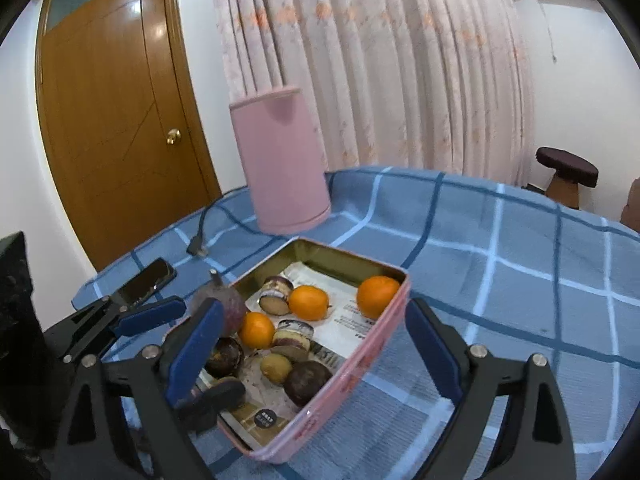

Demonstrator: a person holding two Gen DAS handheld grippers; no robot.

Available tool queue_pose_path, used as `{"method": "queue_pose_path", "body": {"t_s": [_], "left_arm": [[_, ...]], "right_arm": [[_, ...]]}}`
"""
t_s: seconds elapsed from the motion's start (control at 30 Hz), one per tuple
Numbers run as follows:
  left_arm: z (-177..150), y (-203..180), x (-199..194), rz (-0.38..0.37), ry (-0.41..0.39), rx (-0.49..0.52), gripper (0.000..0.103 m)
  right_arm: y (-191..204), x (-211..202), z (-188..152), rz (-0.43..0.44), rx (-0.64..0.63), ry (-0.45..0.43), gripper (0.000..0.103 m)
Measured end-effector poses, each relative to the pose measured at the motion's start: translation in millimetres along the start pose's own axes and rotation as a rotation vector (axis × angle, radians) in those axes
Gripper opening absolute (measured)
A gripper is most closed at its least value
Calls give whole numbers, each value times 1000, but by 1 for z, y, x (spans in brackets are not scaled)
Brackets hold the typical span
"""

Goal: Organize fruits

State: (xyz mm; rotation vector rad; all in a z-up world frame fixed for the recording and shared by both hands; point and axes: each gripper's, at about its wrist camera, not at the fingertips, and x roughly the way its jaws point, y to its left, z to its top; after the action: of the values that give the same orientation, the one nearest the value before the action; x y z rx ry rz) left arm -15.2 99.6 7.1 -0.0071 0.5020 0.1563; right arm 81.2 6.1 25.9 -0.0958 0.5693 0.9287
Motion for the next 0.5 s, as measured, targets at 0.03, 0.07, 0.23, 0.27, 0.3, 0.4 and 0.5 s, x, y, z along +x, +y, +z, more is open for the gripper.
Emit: {"method": "queue_pose_path", "body": {"t_s": [0.03, 0.07, 0.23, 0.27, 0.3, 0.4, 0.5], "left_arm": [[1, 1, -1, 4, -1, -2, 81], [1, 1, -2, 10, -2, -5, 81], [5, -1, -11, 17, -18, -7, 81], [6, -2, -13, 15, -22, -5, 81], [6, -3, -15, 15, -25, -3, 81], [7, -6, -18, 16, -32, 2, 81], [8, -8, -20, 17, -34, 2, 81]], "right_arm": [[-3, -8, 0, -13, 11, -15, 97], [-6, -14, -1, -23, 23, -27, 98], [-15, -38, -8, -58, 57, -68, 101], [-15, -42, -10, -74, 54, -72, 101], [-15, -46, -12, -86, 53, -77, 102], [-15, -56, -19, -111, 54, -87, 103], [-15, -64, -25, -127, 53, -89, 103]]}}
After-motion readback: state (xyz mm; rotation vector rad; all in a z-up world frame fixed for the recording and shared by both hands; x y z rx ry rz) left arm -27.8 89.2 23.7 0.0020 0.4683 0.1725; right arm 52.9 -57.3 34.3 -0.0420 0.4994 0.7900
